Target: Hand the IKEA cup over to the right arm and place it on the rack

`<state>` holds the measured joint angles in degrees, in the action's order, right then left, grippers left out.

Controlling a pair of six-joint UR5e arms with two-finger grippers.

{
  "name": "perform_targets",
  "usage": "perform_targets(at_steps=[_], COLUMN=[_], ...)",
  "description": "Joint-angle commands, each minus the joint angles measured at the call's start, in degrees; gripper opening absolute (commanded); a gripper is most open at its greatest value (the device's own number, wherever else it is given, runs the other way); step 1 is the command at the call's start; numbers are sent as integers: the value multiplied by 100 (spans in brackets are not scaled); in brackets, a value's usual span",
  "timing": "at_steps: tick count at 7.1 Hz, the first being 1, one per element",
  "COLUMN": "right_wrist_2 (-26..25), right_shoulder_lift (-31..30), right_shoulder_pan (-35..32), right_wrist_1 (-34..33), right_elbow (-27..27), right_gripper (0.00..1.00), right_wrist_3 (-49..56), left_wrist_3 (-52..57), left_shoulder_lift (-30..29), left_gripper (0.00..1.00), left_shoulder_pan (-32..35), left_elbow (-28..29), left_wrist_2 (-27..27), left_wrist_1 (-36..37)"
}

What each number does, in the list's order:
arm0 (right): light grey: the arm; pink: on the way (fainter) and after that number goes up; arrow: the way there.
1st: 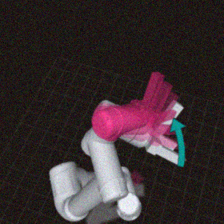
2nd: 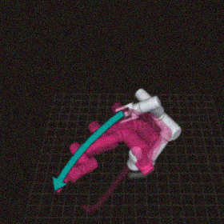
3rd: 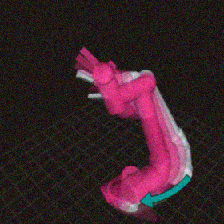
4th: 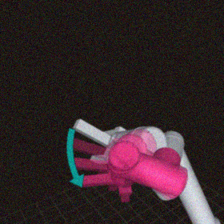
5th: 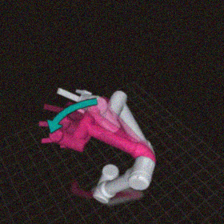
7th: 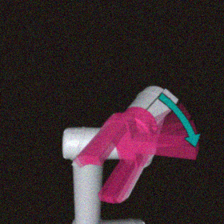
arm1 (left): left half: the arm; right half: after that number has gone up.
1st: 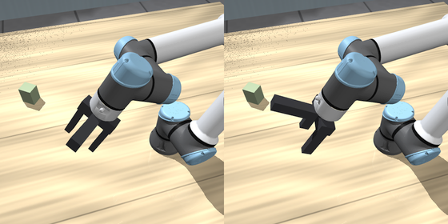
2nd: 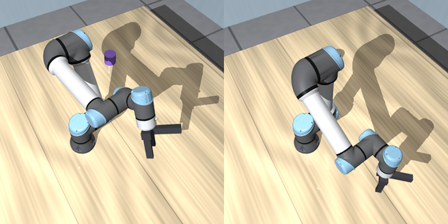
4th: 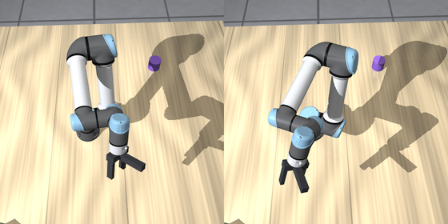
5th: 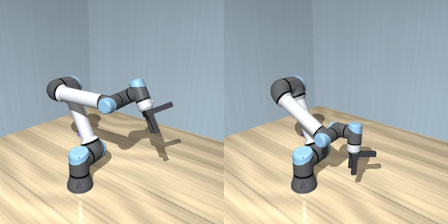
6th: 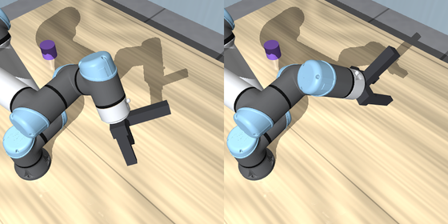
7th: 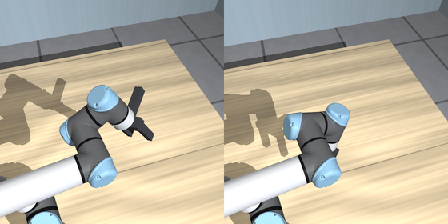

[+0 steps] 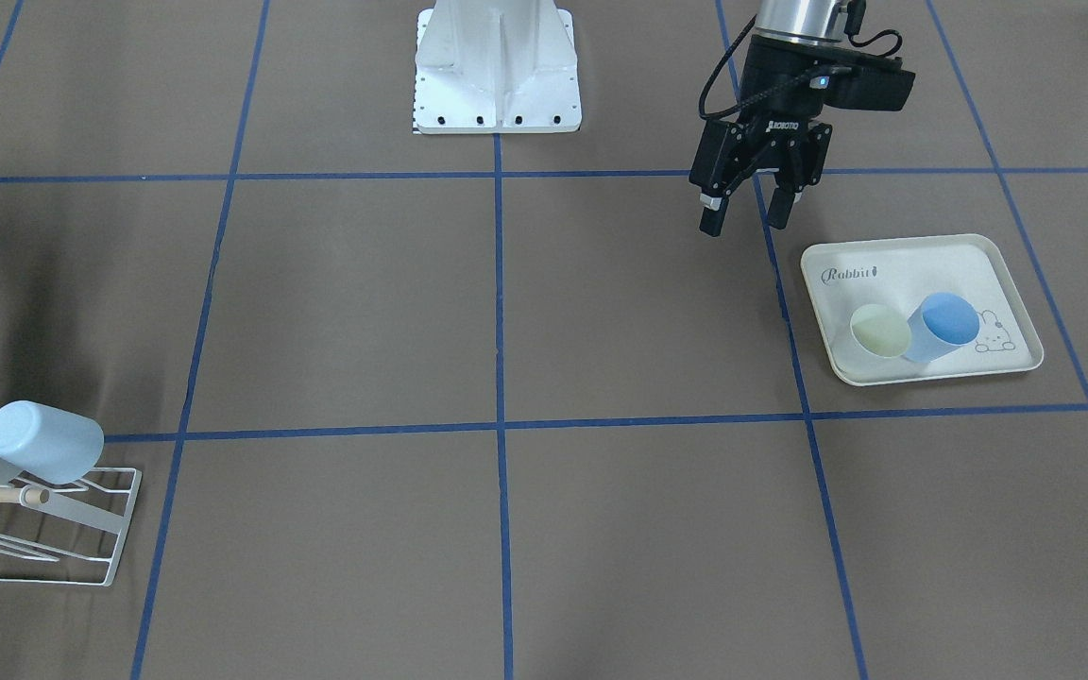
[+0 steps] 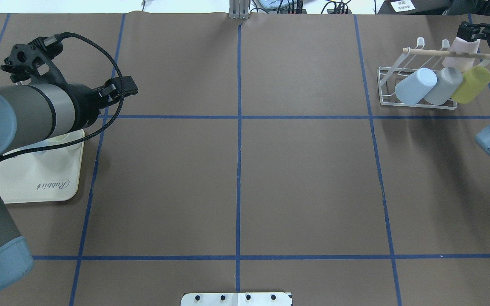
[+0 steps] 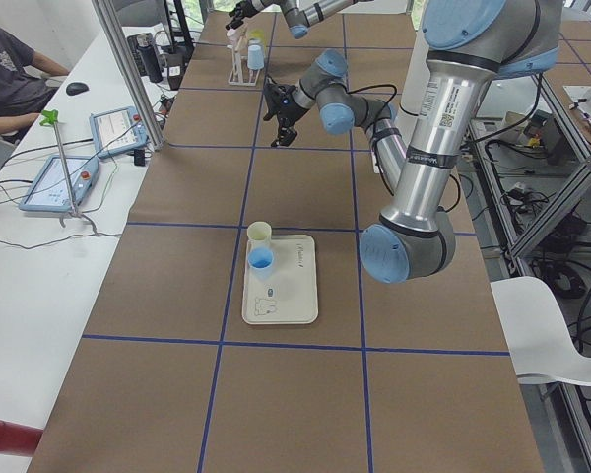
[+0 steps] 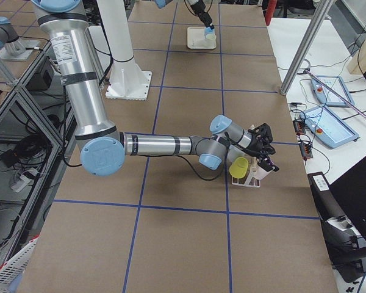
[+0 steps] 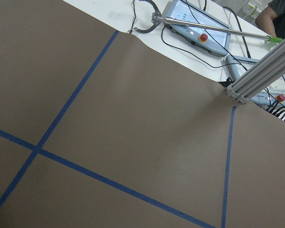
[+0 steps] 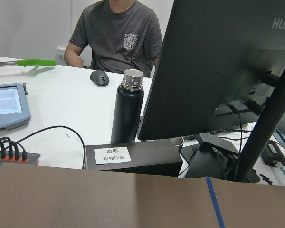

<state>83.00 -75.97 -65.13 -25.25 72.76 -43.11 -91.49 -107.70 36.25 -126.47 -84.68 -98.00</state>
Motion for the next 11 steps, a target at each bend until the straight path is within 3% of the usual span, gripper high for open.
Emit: perform_targets(at_steps=[1, 3, 4, 6, 7, 9, 11], right_wrist_2=[538, 1714, 2094, 2430, 2719, 2730, 2730], right_shoulder_lift=[125, 274, 415, 617, 644, 645, 645], right_shoulder_pan=[-322, -911, -948, -931, -705, -204, 140], right_wrist_1=[99, 64, 20, -1098, -1366, -1413, -1386], right_elbow=[254, 571, 799, 1780, 2273, 2820, 3067], right_gripper=[100, 100, 100, 100, 100, 100, 100], right_wrist_3=[-31, -458, -1254, -2171, -2915, -3981, -4555], left_wrist_3=[61, 654, 1155, 2673, 3394, 4923, 5797], left_shoulder_lift=[73, 73, 178, 721, 1046, 1460, 1480], left_gripper=[100, 100, 100, 100, 100, 100, 100], left_shoulder_pan=[39, 502, 688, 1240, 1661, 2742, 3158], left_elbow=[-245, -334, -369, -378, -291, 251, 971], left_wrist_2=[-215, -827, -1031, -1819, -2529, -4006, -4109], left_wrist_1=[122, 770, 1069, 1536, 1625, 1539, 1425])
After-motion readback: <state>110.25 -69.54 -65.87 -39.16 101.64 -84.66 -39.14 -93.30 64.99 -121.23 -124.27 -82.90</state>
